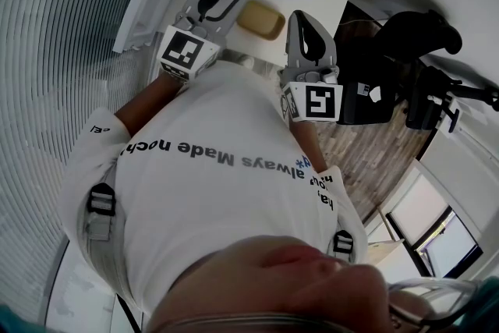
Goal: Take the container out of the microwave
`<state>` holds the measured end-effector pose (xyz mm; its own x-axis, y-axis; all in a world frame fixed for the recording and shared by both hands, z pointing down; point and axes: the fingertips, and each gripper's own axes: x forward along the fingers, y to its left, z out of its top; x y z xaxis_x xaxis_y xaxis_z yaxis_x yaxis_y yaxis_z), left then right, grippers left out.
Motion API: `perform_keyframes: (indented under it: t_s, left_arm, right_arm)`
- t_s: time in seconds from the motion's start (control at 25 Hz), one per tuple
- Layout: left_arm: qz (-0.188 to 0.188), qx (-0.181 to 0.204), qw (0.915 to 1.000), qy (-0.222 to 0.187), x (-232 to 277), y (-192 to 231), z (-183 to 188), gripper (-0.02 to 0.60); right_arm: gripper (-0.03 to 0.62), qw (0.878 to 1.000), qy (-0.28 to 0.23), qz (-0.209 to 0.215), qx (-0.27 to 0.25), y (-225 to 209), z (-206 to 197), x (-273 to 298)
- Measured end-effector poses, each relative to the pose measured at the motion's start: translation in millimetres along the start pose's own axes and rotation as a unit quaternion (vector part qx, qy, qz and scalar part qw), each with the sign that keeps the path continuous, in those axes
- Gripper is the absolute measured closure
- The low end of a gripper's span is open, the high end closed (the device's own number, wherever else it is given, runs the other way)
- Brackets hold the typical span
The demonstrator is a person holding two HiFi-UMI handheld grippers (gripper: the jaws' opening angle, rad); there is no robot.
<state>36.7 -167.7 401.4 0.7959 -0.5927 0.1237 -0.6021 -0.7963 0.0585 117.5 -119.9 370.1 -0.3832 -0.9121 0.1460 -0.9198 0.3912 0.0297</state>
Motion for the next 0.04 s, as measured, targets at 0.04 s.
perform_keyframes:
  t_s: [0.04]
  left_arm:
    - [0.000, 0.000, 1.0000, 0.001, -0.2, -0.1, -0.6, 0.494]
  right_arm:
    - [0.592, 1.000, 0.000, 0.000, 0.000, 0.0, 0.0, -0.2]
